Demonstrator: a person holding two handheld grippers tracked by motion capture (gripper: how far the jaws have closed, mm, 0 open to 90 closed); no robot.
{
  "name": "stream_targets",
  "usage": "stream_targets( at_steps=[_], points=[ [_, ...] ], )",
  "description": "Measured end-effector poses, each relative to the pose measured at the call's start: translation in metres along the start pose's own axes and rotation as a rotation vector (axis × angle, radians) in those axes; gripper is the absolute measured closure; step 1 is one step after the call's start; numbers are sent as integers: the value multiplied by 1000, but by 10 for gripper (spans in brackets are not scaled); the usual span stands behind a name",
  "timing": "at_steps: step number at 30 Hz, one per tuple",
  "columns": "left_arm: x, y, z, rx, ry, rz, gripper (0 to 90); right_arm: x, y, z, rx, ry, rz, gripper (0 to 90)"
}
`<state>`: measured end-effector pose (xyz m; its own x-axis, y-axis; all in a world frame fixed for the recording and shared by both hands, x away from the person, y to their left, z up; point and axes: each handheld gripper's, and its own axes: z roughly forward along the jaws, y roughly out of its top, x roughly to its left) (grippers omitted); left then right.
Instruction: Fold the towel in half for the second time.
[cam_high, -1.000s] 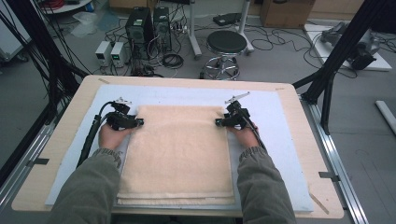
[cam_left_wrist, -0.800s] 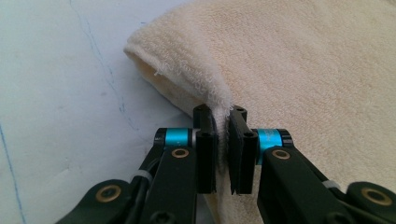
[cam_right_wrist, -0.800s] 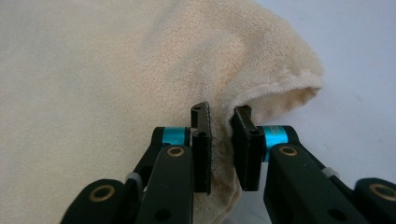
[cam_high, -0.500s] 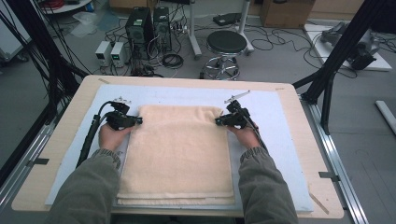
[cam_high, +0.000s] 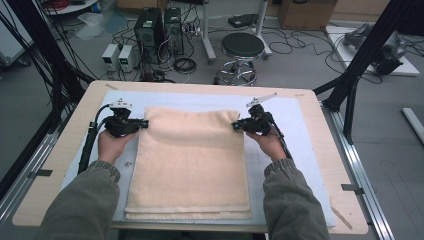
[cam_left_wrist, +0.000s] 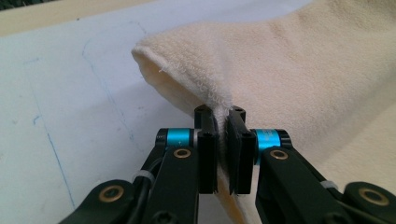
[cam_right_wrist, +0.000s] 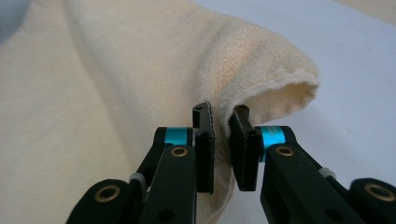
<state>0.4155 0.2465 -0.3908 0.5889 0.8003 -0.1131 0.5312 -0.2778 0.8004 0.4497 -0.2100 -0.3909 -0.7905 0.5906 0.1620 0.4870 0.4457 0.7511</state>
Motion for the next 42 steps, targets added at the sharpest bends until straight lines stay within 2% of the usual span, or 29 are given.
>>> stream_targets(
  at_steps=[5, 6, 11, 12, 15, 16, 18, 19, 22, 25, 28, 30, 34, 39, 42],
  points=[
    [-11, -2, -26, -51, -30, 52, 838, 16, 4, -24, -41, 45, -38, 814],
    [-15, -5, -33, -57, -34, 74, 838, 21, 5, -30, -48, 55, -49, 815],
    [-32, -25, -63, -119, -74, 109, 837, 52, -4, -56, -66, 84, -116, 814],
    [-37, -31, -69, -126, -80, 122, 836, 58, -8, -60, -66, 94, -117, 814],
    [-51, -51, -83, -130, -116, 151, 833, 76, -25, -66, -55, 106, -149, 813],
    [-55, -59, -86, -130, -125, 160, 831, 82, -31, -67, -42, 113, -143, 813],
    [-62, -74, -92, -112, -145, 177, 826, 95, -44, -69, -9, 125, -155, 811],
    [-64, -82, -94, -101, -152, 179, 823, 98, -49, -69, -15, 127, -166, 810],
    [-69, -99, -98, -45, -164, 187, 795, 109, -68, -66, 20, 148, -167, 787],
    [-69, -107, -104, -22, -163, 189, 754, 111, -83, -63, 54, 150, -164, 720],
    [-67, -107, -112, -21, -152, 180, 677, 108, -88, -66, 47, 127, -139, 599],
    [-65, -104, -114, -29, -143, 171, 621, 105, -87, -68, 39, 108, -124, 539],
    [-64, -94, -112, -38, -137, 184, 556, 100, -80, -72, 10, 81, -111, 450],
    [-62, -81, -103, -44, -127, 187, 500, 94, -71, -73, -17, 49, -110, 402],
    [-59, -73, -94, -40, -125, 186, 470, 88, -66, -68, -24, 39, -105, 382]
  ],
)
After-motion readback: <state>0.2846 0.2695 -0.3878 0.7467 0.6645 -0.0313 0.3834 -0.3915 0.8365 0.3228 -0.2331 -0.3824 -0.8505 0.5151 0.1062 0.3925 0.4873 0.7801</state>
